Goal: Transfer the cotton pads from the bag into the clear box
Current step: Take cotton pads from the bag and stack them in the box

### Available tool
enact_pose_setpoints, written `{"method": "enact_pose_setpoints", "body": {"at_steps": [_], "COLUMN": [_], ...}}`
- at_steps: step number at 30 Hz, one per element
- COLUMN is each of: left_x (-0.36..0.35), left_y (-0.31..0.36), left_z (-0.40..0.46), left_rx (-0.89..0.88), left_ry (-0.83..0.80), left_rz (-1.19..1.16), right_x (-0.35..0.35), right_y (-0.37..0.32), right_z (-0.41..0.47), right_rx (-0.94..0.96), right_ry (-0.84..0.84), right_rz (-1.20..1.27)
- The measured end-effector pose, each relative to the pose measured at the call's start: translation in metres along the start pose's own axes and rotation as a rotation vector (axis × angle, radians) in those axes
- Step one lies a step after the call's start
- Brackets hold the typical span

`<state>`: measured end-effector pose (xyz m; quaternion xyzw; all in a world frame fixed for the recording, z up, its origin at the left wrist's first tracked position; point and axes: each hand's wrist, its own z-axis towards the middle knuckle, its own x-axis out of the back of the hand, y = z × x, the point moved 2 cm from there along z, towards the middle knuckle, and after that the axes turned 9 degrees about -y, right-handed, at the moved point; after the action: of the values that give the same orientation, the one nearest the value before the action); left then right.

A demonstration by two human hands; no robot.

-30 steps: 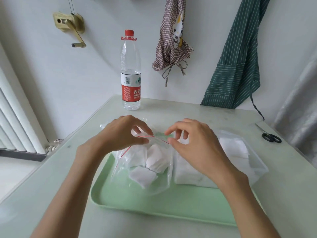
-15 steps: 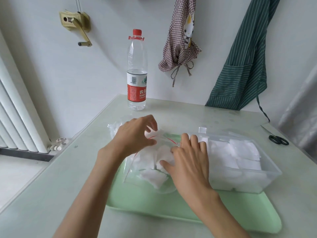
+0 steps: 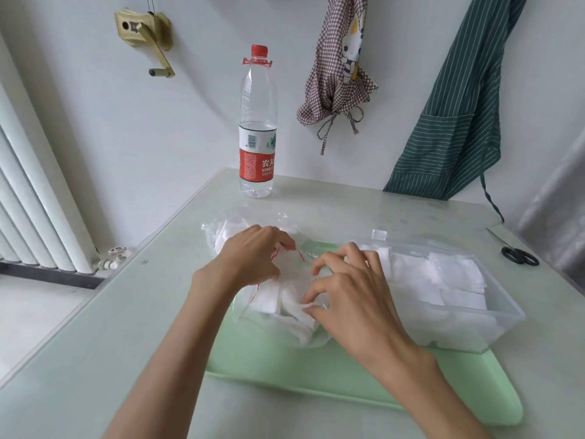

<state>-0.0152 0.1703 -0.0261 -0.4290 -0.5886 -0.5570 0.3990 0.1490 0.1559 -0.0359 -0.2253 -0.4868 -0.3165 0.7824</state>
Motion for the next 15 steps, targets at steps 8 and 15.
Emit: {"method": "enact_pose_setpoints", "body": {"at_steps": [8, 15], "left_x": [-0.001, 0.013], "left_y": [-0.003, -0.006], "left_z": [0.002, -0.006], "left_rx": [0.102, 0.072], "left_ry": [0.073, -0.035], "left_rz": [0.037, -0.143], "right_x": [-0.013, -0.008], "right_y": [0.001, 0.004], "right_z": [0.0, 0.002], "right_rx": [-0.154, -0.068], "right_ry": [-0.078, 0.024], "right_rz": [-0.166, 0.041]}}
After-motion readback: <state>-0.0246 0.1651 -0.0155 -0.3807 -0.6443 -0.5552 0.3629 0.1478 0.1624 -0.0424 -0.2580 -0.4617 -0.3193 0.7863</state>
